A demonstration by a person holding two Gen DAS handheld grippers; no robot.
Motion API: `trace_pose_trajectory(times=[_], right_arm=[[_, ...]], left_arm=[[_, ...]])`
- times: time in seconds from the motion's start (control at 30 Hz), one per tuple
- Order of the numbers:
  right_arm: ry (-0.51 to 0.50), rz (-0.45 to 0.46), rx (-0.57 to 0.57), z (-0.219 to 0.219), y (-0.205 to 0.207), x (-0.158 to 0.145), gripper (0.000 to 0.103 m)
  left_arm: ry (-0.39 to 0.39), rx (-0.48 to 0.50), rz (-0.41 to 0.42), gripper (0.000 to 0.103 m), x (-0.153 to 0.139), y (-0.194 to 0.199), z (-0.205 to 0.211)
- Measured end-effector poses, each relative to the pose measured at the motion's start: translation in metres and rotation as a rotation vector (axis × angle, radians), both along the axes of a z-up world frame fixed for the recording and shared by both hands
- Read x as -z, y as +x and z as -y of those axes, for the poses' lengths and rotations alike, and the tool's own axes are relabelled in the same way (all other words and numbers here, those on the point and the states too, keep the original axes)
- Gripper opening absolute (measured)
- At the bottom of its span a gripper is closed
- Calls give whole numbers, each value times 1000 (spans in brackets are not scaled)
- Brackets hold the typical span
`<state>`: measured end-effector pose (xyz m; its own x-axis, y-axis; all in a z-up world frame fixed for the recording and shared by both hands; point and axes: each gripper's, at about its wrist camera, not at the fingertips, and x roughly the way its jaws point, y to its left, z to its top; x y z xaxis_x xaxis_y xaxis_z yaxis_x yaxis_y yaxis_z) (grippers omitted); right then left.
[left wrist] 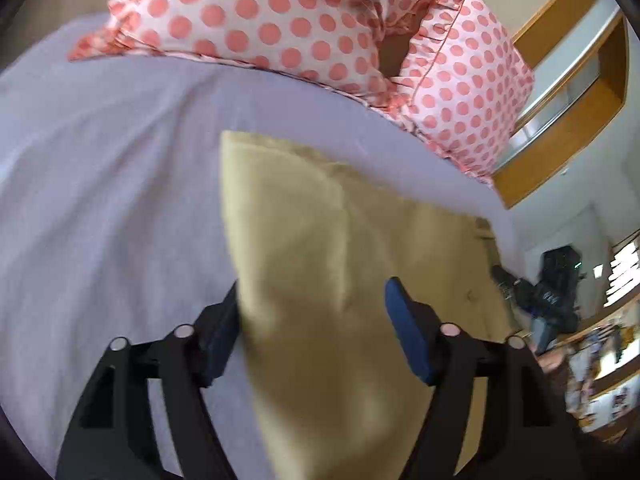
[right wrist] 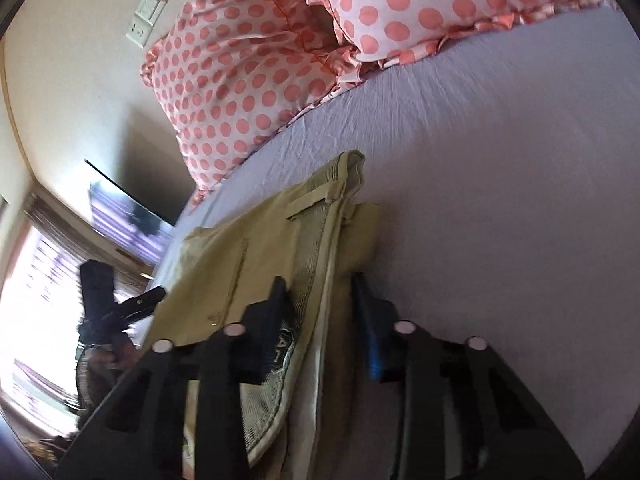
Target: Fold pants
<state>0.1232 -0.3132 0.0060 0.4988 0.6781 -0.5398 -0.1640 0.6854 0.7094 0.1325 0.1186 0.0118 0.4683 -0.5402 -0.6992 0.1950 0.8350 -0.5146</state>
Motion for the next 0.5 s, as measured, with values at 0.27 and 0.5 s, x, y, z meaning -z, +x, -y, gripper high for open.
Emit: trace_pose_trajectory(times=[0.27,0.5], right_arm=[[220,20,-53,2,16,-27,9],[139,120,27,4,90,-61,9]], left_arm=[[-35,36,18,3,-29,17,10],[167,-43,174,4,-63,96,41]])
